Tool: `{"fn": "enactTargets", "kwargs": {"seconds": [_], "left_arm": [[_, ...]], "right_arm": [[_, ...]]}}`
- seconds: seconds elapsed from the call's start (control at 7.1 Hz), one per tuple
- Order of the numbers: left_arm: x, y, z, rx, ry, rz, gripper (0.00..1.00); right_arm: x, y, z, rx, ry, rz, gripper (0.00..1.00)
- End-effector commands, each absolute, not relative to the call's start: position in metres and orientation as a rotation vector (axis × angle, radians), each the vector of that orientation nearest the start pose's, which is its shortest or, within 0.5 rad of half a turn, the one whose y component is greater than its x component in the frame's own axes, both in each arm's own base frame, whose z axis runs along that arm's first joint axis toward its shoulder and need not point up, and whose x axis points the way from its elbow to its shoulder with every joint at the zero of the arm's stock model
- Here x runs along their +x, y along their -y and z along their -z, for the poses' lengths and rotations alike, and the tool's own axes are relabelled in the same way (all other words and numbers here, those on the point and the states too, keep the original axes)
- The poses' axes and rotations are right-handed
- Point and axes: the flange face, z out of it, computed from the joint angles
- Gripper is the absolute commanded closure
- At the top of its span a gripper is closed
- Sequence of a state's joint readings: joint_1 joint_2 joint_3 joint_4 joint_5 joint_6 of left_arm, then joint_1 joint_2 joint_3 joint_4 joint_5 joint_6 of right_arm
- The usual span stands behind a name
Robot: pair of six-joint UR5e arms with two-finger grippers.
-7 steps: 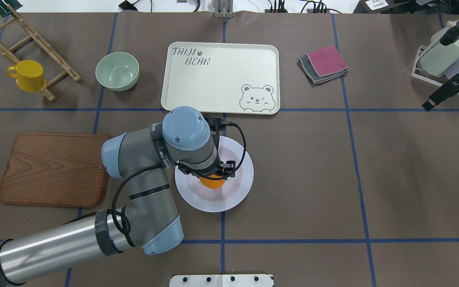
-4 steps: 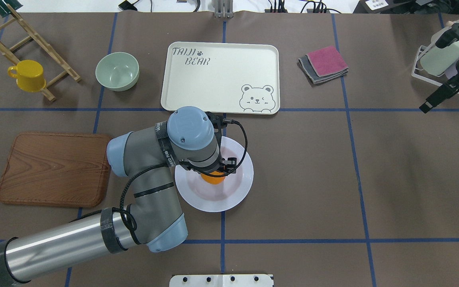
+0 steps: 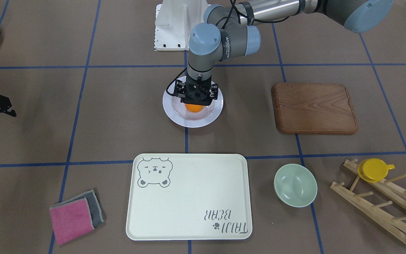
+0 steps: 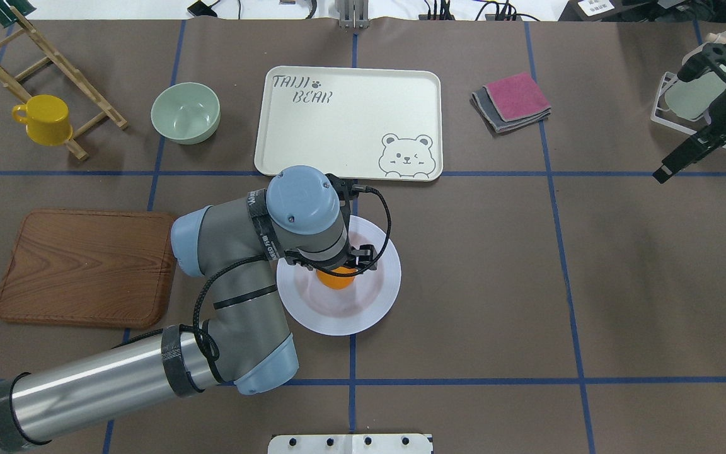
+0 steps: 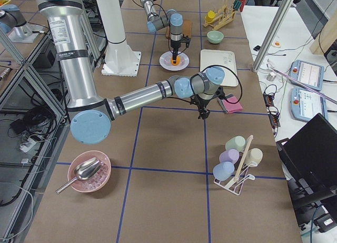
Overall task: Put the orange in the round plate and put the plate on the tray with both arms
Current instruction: 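Carry the orange with the left gripper and lower it onto the white plate, then release the orange and raise the left gripper while the right arm reaches in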
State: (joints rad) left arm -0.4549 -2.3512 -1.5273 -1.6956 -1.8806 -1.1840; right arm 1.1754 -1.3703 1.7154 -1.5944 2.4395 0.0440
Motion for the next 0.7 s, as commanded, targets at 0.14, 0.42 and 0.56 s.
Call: {"fn": "enactTargets", "kwargs": {"seconds": [0.14, 0.42, 0.56], "left_arm": [[0.558, 0.455, -0.190, 0.130, -0.912, -0.003, 0.00], [0.514, 0.485, -0.219, 0.192, -0.877, -0.034, 0.00], [0.494, 0.502, -0.231, 0.203, -0.862, -0.008, 0.00]], "right_arm": [[-0.237, 0.526, -0.441, 0.115, 1.012, 0.136, 0.01], [-0.315, 0.481, -0.413, 0.109, 1.141, -0.112, 0.01], [-0.357, 0.454, -0.401, 0.116, 1.202, -0.224, 0.01]]}}
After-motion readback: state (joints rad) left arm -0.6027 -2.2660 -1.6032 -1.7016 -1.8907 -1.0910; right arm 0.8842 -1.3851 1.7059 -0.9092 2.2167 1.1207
